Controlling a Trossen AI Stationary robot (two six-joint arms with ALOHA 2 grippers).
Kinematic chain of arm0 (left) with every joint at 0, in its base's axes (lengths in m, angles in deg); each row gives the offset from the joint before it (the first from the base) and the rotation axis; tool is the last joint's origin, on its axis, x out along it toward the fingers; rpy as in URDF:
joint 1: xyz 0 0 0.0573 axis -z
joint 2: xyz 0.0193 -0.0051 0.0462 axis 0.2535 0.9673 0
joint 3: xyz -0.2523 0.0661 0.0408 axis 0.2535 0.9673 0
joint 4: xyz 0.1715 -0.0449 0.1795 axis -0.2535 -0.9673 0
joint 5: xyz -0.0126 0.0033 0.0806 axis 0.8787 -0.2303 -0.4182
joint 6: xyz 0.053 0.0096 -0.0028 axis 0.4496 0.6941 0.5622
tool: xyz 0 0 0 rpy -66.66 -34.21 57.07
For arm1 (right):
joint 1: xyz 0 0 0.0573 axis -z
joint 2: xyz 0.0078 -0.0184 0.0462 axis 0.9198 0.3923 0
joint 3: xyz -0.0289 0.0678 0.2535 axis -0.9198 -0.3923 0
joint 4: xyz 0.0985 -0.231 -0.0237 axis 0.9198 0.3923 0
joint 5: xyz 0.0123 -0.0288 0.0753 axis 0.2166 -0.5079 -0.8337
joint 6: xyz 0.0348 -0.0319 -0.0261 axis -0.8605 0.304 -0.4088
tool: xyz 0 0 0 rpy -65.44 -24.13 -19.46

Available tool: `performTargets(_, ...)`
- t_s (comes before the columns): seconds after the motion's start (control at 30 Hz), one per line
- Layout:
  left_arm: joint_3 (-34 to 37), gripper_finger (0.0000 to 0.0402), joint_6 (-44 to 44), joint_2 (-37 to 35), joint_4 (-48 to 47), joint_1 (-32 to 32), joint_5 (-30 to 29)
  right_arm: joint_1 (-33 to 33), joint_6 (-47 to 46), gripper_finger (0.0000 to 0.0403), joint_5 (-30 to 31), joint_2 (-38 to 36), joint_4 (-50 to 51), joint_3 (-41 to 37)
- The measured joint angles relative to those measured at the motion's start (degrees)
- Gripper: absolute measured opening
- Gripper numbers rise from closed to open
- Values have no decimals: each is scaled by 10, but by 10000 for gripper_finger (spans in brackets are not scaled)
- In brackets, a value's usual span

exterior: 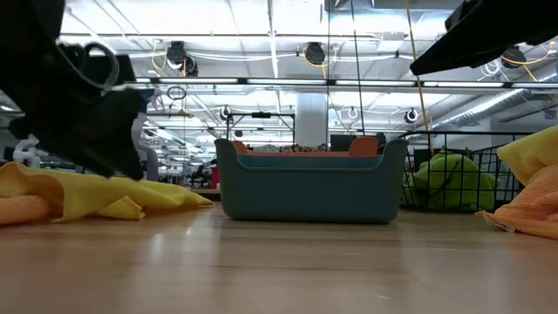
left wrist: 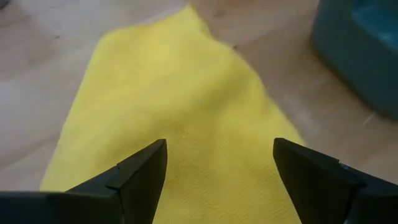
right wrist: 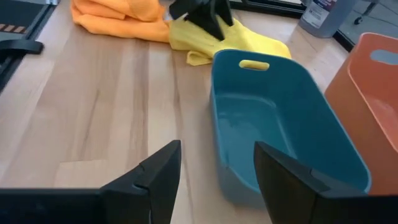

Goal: Sort microfiber towel by color & place in baskets
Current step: Put the left yellow microfiber towel into the blue bin

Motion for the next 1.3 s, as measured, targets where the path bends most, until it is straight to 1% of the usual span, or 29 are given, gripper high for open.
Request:
performTargets(0.1,0,299,0,30,4,0,23,8,5,193,0,0,0,0)
performTargets(0.2,0,299,-1,65,23,0,34,13,5,193,-1,0,0,0)
performTargets(0.37,-3,298,-6,120,58,0,0,14,16,193,-1,0,0,0)
performTargets(0.43,-3,287,-5,131,72,0,-6,14,21,193,-1,0,1,0)
performTargets(0.47,-3,274,2,133,78,0,-6,14,23,193,-1,0,1,0)
performTargets(0.53,-3,233,5,134,83,3,-6,14,23,193,-1,0,0,0)
performTargets(0.6,-3,175,10,135,88,7,-7,14,23,193,-1,0,0,0)
performTargets(0.73,-2,39,18,137,76,14,-6,14,20,193,-1,0,0,0)
performTargets(0.77,-2,23,17,137,74,15,-7,14,17,193,-2,0,0,0)
performTargets(0.83,-4,19,13,136,60,20,-6,14,11,193,-2,0,0,0)
performTargets(0.9,-13,21,6,131,21,24,0,14,7,193,-2,0,0,0)
performTargets(1.0,-32,16,2,110,-45,34,40,14,6,193,-2,0,-4,0)
performTargets(1.07,-50,12,4,91,-83,42,41,14,7,193,-1,0,-16,0)
performTargets(1.17,-76,12,31,57,-137,58,27,14,27,193,-2,0,-56,0)
performTargets(1.3,-106,12,84,15,-169,81,17,14,70,193,-1,10,-147,0)
